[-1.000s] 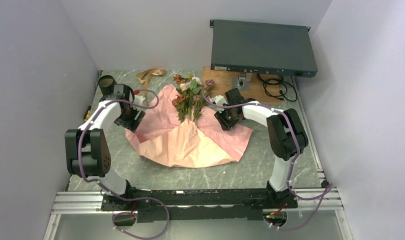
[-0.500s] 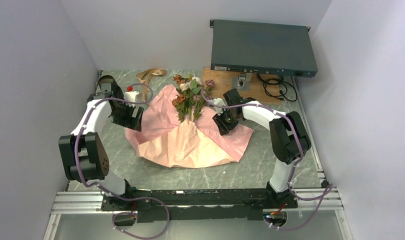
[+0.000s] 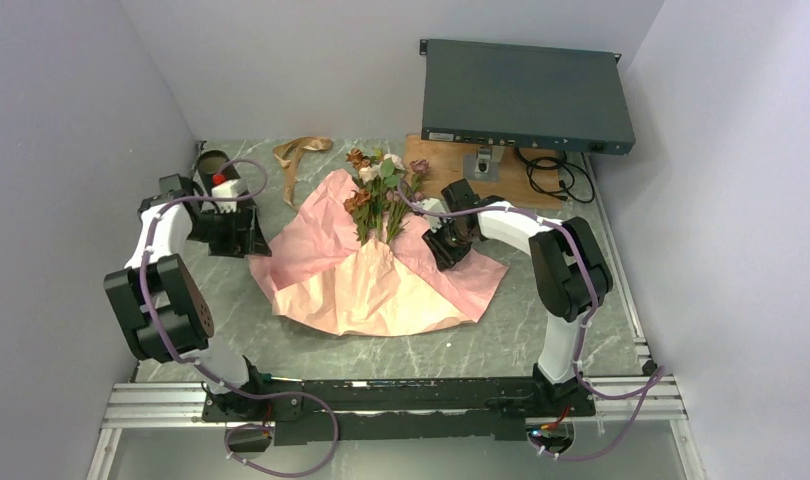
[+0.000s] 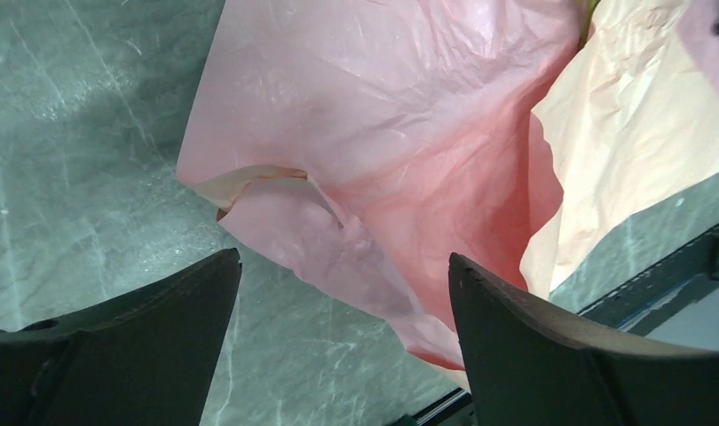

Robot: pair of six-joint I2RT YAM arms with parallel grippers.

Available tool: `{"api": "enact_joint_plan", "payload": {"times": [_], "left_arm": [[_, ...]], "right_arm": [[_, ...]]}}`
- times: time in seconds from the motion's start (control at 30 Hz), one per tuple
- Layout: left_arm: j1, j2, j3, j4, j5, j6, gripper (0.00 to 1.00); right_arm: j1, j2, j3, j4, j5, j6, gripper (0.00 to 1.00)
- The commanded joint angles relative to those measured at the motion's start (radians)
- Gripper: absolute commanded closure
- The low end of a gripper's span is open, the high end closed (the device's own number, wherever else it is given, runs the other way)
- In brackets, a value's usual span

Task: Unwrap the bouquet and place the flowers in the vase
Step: Unfold the wrapping paper at the center of the board.

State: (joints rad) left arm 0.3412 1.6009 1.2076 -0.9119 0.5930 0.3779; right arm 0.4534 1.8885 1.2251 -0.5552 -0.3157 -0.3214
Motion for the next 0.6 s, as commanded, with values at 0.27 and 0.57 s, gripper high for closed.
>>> {"api": "enact_joint_plan", "payload": {"times": [0.27, 0.57], "left_arm": [[0.125, 0.044, -0.174, 0.242, 0.277, -0.048, 0.00], [0.127, 0.087, -0.200, 0.317, 0.328, -0.106, 0.01]], "right_arm": [[0.004, 0.073, -0.007, 0.014, 0.050, -0.020, 0.66], [0.008, 0.087, 0.012, 0.006, 0.058, -0.016, 0.66]]}}
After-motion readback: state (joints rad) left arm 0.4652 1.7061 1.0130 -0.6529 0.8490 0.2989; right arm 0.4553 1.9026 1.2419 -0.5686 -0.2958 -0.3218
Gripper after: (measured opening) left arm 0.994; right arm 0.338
